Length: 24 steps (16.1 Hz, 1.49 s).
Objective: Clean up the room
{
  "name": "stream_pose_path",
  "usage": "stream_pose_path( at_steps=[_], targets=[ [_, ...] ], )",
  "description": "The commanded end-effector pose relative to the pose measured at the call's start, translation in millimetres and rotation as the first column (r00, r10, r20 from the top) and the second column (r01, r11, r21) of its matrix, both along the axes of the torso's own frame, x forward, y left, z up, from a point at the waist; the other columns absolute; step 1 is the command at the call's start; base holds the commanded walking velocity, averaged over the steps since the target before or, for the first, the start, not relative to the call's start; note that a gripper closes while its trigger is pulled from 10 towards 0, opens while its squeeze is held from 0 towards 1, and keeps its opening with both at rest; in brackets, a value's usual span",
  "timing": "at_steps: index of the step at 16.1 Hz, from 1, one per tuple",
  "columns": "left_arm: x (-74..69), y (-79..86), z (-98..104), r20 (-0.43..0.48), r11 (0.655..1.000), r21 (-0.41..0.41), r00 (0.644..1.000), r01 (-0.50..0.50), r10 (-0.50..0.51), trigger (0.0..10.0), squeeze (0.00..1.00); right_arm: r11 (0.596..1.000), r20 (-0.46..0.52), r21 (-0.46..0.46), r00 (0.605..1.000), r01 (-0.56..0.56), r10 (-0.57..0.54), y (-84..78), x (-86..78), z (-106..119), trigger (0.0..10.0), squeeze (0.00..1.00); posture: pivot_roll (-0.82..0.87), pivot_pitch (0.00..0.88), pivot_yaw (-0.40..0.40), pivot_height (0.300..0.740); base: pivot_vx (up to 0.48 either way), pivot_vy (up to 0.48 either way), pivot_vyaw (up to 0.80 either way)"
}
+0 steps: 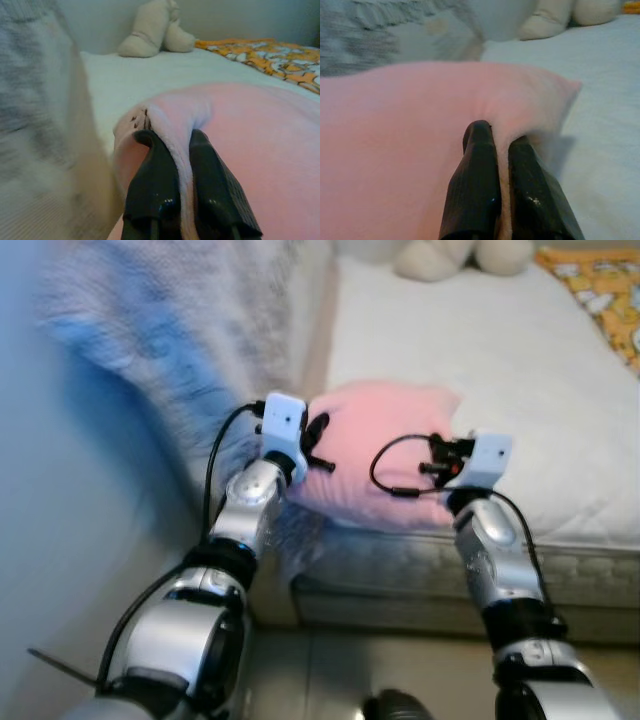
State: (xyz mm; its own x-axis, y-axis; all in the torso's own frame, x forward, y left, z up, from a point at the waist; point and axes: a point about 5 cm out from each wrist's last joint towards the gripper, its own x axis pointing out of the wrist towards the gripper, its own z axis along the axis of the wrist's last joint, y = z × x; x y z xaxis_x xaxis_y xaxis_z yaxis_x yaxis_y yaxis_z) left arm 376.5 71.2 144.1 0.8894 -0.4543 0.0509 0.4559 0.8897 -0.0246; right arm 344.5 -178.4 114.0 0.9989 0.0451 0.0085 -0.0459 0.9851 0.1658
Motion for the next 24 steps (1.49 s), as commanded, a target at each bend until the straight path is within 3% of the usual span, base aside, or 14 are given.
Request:
stream_pose_path(
  at_steps=[1, 6, 7, 8, 11, 14, 18, 21, 22, 24],
  targets=[
    [6.4, 12.4, 14.0, 0.054, 0.999, 0.008, 0.998, -0.038, 0.038, 0.0, 0.0, 1.0, 0.045, -0.002, 0.999, 0.013, -0.013, 0.0, 3.4, 10.3, 0.0, 0.0, -0.06, 0.0, 0.066, 0.74, 0.48, 0.0, 0.0],
    [11.4, 3.5, 20.5, 0.024, 0.998, -0.019, 0.998, -0.064, 0.064, 0.0, 0.0, 0.998, 0.033, -0.053, 0.999, -0.026, 0.028, -1.4, 13.6, 16.6, 0.0, 0.0, -0.05, 0.0, 0.068, 0.74, 0.441, 0.0, 0.0],
    [14.8, 0.5, 25.5, 0.015, 0.996, -0.022, 0.996, -0.089, 0.09, 1.5, 0.0, 0.994, 0.01, -0.096, 0.998, -0.055, 0.056, -0.4, 20.1, 18.7, 0.0, 0.0, -0.05, 0.0, 0.068, 0.74, 0.0, 0.0, 0.0],
    [18.1, -4.9, 32.4, 0.016, 0.994, -0.023, 0.994, -0.106, 0.107, 10.0, 0.0, 0.99, -0.027, -0.124, 0.997, -0.069, 0.066, -3.0, 28.6, 20.2, 10.0, 0.0, -0.04, 0.0, 0.066, 0.74, 0.0, 0.0, 0.0],
    [21.1, -8.7, 31.4, -0.043, 0.979, -0.046, 0.98, -0.197, 0.195, 10.0, 0.0, 0.972, -0.086, -0.218, 0.994, -0.085, 0.068, -7.4, 37.9, 22.1, 10.0, 0.0, -0.03, 0.0, 0.061, 0.74, 0.0, 0.0, 0.0],
    [15.8, -13.9, 13.7, -0.124, 0.958, -0.05, 0.954, -0.282, 0.274, 10.0, 0.0, 0.938, -0.128, -0.33, 0.989, -0.11, 0.071, -7.0, 41.0, 19.2, 10.0, 0.0, -0.03, 0.0, 0.059, 0.74, 0.0, 0.0, 0.0],
    [6.5, -29.7, -2.2, -0.193, 0.957, -0.064, 0.945, -0.281, 0.265, 10.0, 0.0, 0.884, -0.174, -0.442, 0.981, -0.152, 0.082, -3.7, 40.0, 11.5, 10.0, 0.0, -0.02, 0.0, 0.056, 0.74, 0.0, 0.0, 0.0],
    [2.8, -45.8, -0.2, -0.184, 0.976, -0.057, 0.963, -0.209, 0.195, 10.0, 0.0, 0.913, -0.136, -0.397, 0.99, -0.095, 0.044, -8.3, 41.7, 16.9, 10.0, 0.0, -0.02, 0.0, 0.049, 0.74, 0.0, 0.0, 0.0],
    [1.9, -51.4, 6.2, -0.104, 0.986, -0.012, 0.981, -0.164, 0.162, 10.0, 0.0, 0.958, -0.085, -0.285, 0.996, -0.019, -0.005, -13.2, 42.6, 22.9, 10.0, 0.0, -0.02, 0.0, 0.045, 0.74, 0.0, 0.0, 0.0],
    [-0.1, -52.6, 12.9, 0.005, 0.992, 0.021, 0.992, -0.123, 0.122, 10.0, 0.0, 0.972, -0.02, -0.236, 1.0, 0.014, -0.02, -13.8, 40.5, 26.1, 10.0, 0.0, -0.02, 0.0, 0.048, 0.74, 0.0, 0.0, 0.0]
  ],
)
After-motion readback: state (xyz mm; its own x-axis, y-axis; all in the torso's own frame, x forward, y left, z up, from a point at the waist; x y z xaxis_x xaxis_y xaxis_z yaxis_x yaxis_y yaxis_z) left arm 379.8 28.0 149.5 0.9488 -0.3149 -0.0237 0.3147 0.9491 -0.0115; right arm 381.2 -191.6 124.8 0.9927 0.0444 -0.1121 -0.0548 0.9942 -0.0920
